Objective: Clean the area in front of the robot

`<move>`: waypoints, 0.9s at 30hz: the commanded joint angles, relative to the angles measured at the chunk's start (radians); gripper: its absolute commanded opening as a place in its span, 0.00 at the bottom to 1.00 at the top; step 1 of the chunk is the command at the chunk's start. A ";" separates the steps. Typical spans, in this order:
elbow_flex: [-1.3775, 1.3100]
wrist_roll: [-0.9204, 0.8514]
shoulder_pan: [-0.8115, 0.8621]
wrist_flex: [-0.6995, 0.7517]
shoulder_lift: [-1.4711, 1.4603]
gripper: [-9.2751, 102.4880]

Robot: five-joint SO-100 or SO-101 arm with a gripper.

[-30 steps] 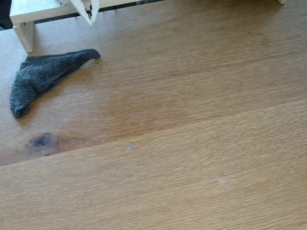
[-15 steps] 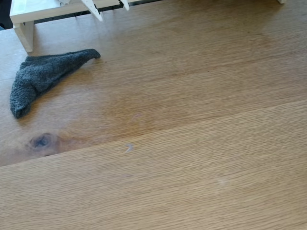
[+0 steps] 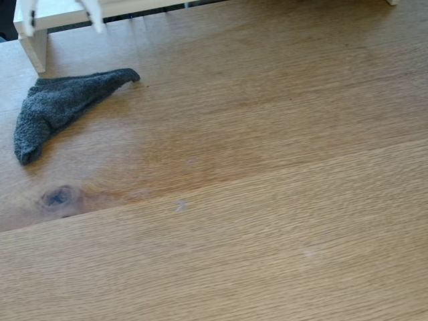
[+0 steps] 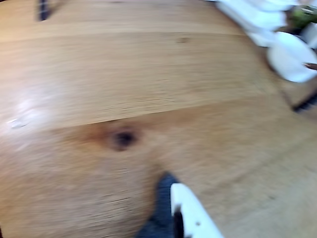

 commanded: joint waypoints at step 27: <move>-0.844 -0.037 0.465 0.310 -1.308 0.52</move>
